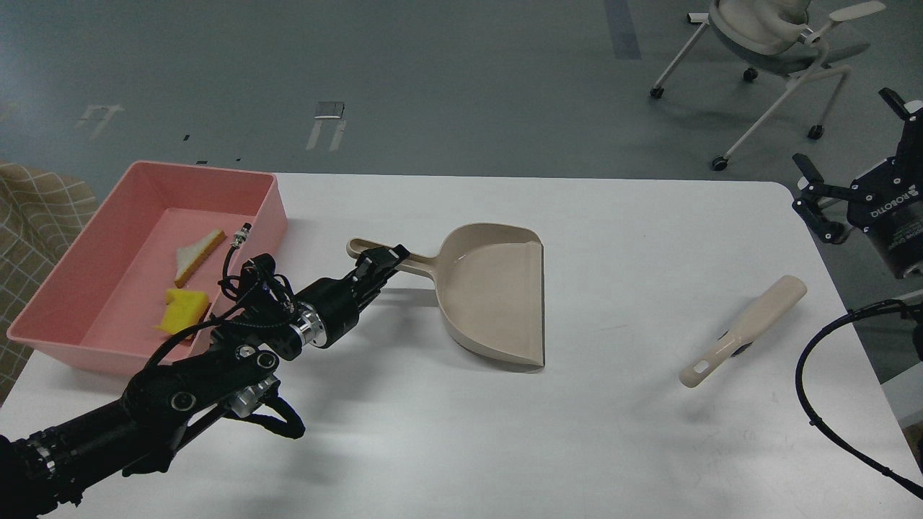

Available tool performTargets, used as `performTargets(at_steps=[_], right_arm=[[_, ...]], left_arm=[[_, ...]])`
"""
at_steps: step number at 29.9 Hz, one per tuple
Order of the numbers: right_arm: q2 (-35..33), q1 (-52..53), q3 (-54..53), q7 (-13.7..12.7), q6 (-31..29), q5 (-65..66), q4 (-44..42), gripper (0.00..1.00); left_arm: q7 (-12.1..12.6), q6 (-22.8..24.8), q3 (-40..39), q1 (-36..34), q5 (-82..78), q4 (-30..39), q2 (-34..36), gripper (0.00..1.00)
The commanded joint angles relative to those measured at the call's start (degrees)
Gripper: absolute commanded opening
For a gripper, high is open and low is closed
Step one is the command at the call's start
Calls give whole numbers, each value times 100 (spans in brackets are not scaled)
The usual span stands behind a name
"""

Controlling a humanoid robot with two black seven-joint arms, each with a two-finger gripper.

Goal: Sweep and dump garbage into bin
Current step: 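Open the left gripper and release the dustpan handle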

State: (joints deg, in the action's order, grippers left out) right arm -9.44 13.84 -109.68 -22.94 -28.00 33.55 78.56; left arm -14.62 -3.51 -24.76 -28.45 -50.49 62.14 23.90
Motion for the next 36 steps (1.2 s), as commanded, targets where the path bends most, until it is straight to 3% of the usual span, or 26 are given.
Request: performTargets(at_steps=[1, 7, 9, 11, 14, 23, 29, 36], right_arm=[[3, -13, -1, 0, 0, -6, 10, 100], [3, -21, -9, 0, 0, -6, 36, 100], [3, -30, -10, 0, 0, -6, 45, 100], [3, -48, -10, 0, 0, -6, 54, 100], [3, -48, -10, 0, 0, -15, 63, 100], [3, -83, -18, 0, 0, -15, 71, 100], [3, -92, -18, 0, 0, -15, 71, 100], [3, -92, -36, 0, 0, -15, 63, 100]], left_arm=[[3, -1, -2, 6, 4, 9, 9, 36], [12, 8, 7, 33, 4, 114, 53, 42], [20, 17, -2, 42, 21, 184, 70, 56], [29, 60, -2, 42, 65, 438, 228, 80], [29, 69, -2, 76, 65, 781, 369, 85], [64, 140, -2, 94, 65, 1081, 729, 96], [100, 183, 7, 138, 57, 1090, 782, 97], [100, 658, -2, 252, 57, 1432, 1265, 98]])
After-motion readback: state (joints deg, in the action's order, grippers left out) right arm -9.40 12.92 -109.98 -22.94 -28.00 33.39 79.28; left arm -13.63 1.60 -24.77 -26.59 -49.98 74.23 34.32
